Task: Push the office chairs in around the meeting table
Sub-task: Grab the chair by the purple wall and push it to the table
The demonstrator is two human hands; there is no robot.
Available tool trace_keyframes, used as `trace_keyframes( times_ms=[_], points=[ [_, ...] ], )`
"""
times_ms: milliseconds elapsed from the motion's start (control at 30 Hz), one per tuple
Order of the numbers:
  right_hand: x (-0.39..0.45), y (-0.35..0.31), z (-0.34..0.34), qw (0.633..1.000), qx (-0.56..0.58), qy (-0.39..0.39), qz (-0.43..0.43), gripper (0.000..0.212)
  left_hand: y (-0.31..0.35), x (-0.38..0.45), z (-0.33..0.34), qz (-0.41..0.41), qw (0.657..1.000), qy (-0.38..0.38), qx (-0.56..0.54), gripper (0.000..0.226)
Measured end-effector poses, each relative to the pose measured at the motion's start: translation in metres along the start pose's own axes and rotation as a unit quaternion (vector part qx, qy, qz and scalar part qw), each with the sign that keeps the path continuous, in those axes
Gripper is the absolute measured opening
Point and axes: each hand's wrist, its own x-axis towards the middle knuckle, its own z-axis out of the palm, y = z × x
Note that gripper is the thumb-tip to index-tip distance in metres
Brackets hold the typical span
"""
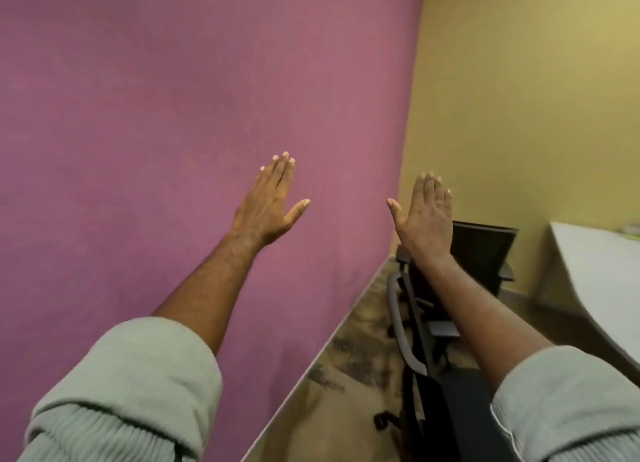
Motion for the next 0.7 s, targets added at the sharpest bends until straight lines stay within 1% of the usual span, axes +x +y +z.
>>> trace_keyframes(
  times_ms=[100, 167, 333, 433, 533, 633, 700],
  points=[
    [0.004, 0.011, 0.022, 0.998, -0.036, -0.008, 0.043, 0.085, -0.009, 0.034, 0.055, 0.033, 0.996, -0.028, -0.075, 0.079],
    [0.004, 0.021, 0.038, 0.996, -0.046, -0.006, 0.069, 0.085, -0.001, 0.052, 0.100, 0.081, 0.986, -0.061, -0.133, 0.080],
    [0.000, 0.061, 0.077, 0.987, -0.100, -0.003, 0.129, 0.083, 0.051, 0.074, 0.222, 0.208, 0.934, -0.138, -0.257, 0.081],
    [-0.005, 0.087, 0.095, 0.979, -0.134, -0.004, 0.152, 0.082, 0.077, 0.082, 0.281, 0.262, 0.906, -0.170, -0.285, 0.081],
    [-0.013, 0.106, 0.113, 0.969, -0.154, -0.010, 0.192, 0.081, 0.091, 0.085, 0.328, 0.305, 0.881, -0.184, -0.311, 0.081],
    [-0.031, 0.108, 0.130, 0.960, -0.160, -0.013, 0.232, 0.079, 0.097, 0.082, 0.362, 0.335, 0.855, -0.214, -0.333, 0.080],
    [-0.048, 0.101, 0.143, 0.956, -0.163, -0.030, 0.241, 0.077, 0.097, 0.078, 0.384, 0.359, 0.833, -0.241, -0.346, 0.076]
  ],
)
